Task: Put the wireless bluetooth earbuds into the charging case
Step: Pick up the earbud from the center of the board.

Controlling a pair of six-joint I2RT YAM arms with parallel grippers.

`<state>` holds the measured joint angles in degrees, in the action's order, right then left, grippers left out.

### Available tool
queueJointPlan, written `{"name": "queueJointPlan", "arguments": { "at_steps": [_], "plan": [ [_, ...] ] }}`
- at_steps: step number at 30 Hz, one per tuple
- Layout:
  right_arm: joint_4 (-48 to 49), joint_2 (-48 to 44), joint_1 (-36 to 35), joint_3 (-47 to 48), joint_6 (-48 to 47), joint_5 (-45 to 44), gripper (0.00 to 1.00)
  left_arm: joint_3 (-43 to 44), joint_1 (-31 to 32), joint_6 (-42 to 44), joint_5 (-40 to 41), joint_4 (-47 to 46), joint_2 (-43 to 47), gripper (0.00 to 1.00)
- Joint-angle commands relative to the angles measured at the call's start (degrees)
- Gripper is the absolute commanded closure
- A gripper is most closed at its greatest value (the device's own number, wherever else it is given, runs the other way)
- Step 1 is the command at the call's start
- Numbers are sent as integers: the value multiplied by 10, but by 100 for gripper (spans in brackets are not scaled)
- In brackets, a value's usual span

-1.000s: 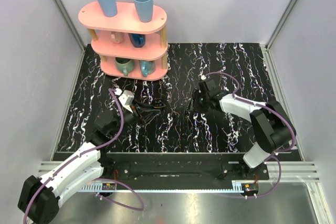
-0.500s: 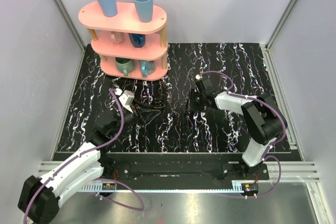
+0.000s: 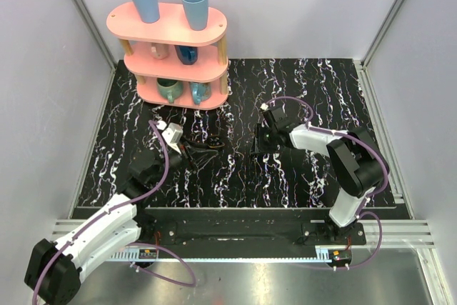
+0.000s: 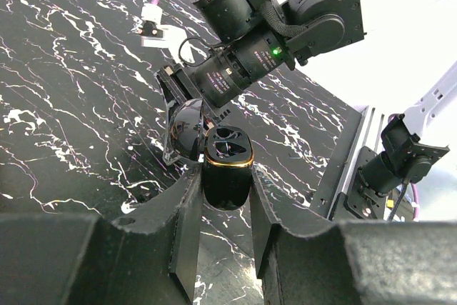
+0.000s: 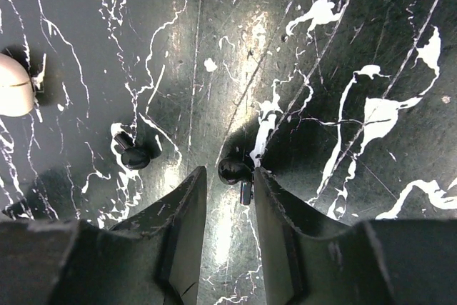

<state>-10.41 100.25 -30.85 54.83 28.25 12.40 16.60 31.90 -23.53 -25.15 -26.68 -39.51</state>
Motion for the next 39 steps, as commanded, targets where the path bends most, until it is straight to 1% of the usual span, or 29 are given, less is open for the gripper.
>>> {"name": "queueJointPlan", "arguments": {
  "at_steps": [1,3,7,14,16,22,24,30,36,39],
  "plan": [
    [-21,10,-11,27,-24,-36,60,-3,-3,2,4,-42,-4,100],
    [-22,14,-15,31,-21,-38,62,-3,-3,1,3,-43,-5,100],
    [-27,8,-25,28,-19,-66,60,-3,-3,0,7,-45,0,100],
    [-44,21,-36,38,-30,-92,63,-2,-4,4,10,-41,-3,100],
    [-48,22,-37,39,-31,-98,67,-3,-3,2,9,-44,-6,100],
    [-61,28,-43,44,-43,-117,66,-3,-4,2,5,-45,-5,100],
    [-63,28,-44,43,-47,-111,64,-6,-4,1,7,-45,-3,100],
    [-65,25,-48,41,-54,-106,63,-7,-4,0,6,-48,-8,100],
    [-81,35,-55,48,-60,-121,64,-8,-4,-2,6,-52,-10,100],
    [-87,36,-59,48,-63,-142,64,-10,-4,-3,6,-51,-10,100]
  ]
}}
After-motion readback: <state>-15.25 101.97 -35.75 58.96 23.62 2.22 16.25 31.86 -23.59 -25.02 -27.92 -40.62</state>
